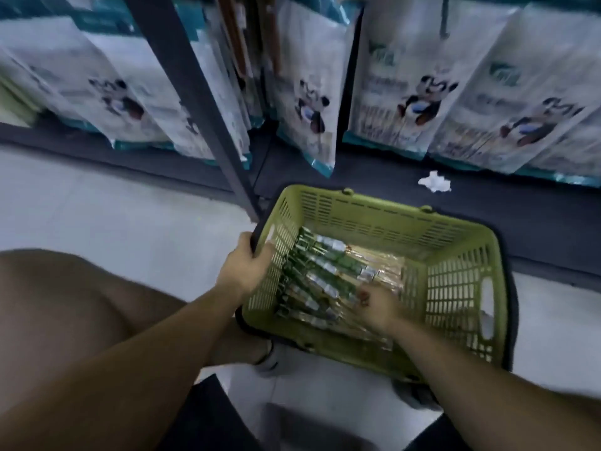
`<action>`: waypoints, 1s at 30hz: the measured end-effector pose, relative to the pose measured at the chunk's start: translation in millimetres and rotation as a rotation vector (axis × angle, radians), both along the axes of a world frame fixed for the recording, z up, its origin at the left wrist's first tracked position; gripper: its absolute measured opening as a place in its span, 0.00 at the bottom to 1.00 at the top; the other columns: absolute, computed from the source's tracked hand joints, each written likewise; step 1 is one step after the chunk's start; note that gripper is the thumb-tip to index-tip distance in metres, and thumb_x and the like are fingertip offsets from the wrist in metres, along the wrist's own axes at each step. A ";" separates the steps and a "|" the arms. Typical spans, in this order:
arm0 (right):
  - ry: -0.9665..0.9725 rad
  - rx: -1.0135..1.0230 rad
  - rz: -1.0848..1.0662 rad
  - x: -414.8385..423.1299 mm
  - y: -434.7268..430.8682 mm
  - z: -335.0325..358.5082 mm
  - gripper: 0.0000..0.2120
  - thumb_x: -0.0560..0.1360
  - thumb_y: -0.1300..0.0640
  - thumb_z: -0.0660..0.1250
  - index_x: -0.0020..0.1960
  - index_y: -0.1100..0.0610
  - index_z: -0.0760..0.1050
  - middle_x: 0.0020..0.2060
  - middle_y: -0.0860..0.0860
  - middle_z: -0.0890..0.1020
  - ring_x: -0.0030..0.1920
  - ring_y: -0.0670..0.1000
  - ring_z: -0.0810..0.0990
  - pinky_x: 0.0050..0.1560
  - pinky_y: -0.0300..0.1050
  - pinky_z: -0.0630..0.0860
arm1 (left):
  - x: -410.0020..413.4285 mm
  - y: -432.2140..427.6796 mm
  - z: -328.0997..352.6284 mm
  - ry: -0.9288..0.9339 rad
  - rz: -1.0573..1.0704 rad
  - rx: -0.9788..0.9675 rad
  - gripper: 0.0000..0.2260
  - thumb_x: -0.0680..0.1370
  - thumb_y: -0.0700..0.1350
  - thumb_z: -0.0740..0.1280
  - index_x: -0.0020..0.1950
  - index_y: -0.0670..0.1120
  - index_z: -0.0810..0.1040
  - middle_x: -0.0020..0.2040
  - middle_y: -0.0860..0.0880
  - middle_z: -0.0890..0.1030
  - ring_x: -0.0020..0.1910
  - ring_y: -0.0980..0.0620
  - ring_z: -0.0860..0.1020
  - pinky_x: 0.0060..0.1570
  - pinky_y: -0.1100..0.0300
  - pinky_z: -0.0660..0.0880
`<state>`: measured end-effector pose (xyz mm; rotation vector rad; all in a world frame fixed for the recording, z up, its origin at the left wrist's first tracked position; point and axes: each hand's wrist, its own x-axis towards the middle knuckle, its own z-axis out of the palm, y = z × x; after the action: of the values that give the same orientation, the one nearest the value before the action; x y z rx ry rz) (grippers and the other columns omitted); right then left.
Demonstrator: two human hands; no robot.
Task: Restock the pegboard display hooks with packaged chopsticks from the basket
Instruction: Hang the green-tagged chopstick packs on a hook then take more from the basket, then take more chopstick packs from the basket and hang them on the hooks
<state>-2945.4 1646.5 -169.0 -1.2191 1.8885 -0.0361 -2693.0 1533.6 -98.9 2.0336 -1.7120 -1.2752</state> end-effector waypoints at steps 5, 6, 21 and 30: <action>0.088 -0.034 0.148 13.5 -5.4 -29.0 0.18 0.78 0.43 0.68 0.63 0.53 0.77 0.58 0.53 0.80 0.56 0.57 0.78 0.52 0.48 0.76 | -3.0 7.1 -18.2 0.028 0.072 -0.105 0.13 0.81 0.63 0.61 0.55 0.55 0.70 0.43 0.52 0.81 0.40 0.53 0.79 0.37 0.57 0.73; 0.097 -0.032 0.172 16.7 -6.9 -34.2 0.24 0.77 0.41 0.69 0.67 0.52 0.75 0.61 0.53 0.77 0.59 0.57 0.77 0.54 0.48 0.76 | -3.3 6.0 -20.2 0.025 0.073 -0.108 0.13 0.81 0.63 0.61 0.55 0.54 0.70 0.43 0.52 0.81 0.41 0.53 0.79 0.38 0.56 0.74; 0.312 -0.161 0.205 53.2 -24.6 -65.1 0.29 0.74 0.47 0.73 0.71 0.56 0.70 0.65 0.56 0.74 0.65 0.58 0.72 0.62 0.52 0.73 | -1.9 2.9 -29.6 0.028 0.108 -0.113 0.12 0.79 0.65 0.62 0.49 0.58 0.70 0.38 0.54 0.79 0.35 0.64 0.77 0.33 0.58 0.69; 0.235 -0.075 0.196 23.8 -28.0 -59.4 0.13 0.81 0.50 0.66 0.60 0.58 0.77 0.53 0.56 0.79 0.54 0.56 0.77 0.51 0.48 0.74 | -3.1 2.0 -24.6 0.053 0.102 -0.101 0.12 0.79 0.63 0.62 0.48 0.55 0.69 0.36 0.54 0.78 0.33 0.62 0.77 0.32 0.59 0.69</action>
<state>-2921.6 1618.5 -228.4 -1.5100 1.9717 0.1489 -2696.1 1535.7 -123.5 1.9848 -1.5947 -1.1756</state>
